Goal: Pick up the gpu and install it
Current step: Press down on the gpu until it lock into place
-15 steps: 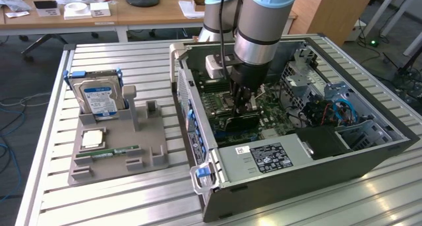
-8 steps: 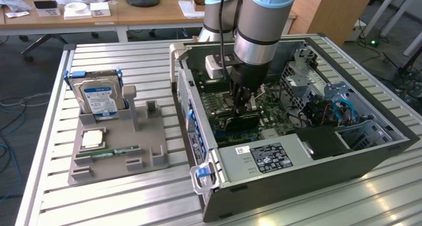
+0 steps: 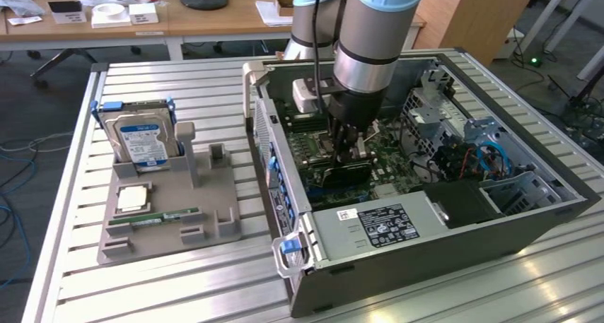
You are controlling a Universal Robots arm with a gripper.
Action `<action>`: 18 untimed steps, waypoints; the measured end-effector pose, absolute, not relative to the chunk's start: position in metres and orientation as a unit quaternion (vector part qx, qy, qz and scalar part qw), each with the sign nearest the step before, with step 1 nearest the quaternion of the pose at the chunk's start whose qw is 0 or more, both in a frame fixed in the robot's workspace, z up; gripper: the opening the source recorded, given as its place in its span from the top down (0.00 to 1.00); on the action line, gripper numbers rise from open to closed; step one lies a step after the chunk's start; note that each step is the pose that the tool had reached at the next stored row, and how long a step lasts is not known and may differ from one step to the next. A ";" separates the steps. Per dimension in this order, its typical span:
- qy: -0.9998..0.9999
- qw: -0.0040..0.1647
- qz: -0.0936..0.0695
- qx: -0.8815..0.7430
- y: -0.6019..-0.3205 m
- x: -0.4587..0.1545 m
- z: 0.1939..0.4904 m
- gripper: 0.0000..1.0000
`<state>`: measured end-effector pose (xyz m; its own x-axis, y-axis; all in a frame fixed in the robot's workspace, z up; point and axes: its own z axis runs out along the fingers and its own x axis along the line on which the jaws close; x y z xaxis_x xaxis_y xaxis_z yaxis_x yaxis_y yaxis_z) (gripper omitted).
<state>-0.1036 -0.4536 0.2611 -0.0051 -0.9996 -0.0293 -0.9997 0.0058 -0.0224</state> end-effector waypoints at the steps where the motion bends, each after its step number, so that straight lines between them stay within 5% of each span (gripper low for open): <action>1: 0.709 0.018 0.002 -0.705 -0.454 -0.104 0.261 0.89; 18: 0.709 0.018 0.002 -0.705 -0.454 -0.101 0.275 0.89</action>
